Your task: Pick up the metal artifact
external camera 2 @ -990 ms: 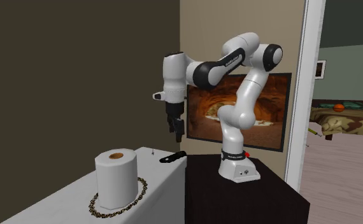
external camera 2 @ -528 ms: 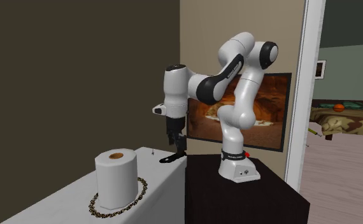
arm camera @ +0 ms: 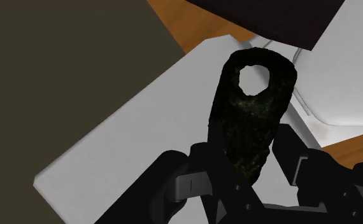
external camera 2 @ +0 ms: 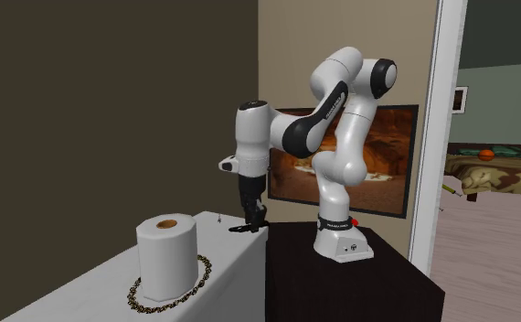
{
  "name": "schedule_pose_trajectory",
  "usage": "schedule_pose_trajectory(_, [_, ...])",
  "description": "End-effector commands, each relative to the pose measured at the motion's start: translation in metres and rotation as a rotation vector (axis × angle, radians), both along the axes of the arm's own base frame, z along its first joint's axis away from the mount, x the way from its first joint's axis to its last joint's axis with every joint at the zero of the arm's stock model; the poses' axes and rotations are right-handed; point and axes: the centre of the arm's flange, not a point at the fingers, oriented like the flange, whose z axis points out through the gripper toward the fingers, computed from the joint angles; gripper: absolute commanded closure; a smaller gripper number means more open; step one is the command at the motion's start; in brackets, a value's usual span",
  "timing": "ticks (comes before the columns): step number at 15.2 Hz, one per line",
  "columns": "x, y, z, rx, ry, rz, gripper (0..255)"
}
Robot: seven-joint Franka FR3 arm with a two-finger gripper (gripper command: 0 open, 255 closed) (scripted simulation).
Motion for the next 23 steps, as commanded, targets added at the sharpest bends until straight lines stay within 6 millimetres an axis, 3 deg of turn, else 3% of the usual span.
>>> schedule_pose_trajectory(1, [0.000, -0.004, -0.003, -0.012, 0.005, 0.000, 255])
schedule_pose_trajectory(7, [0.001, -0.004, -0.005, -0.012, 0.005, 0.000, 255])
schedule_pose_trajectory(23, [0.001, -0.004, 0.075, -0.012, 0.005, 0.000, 255])
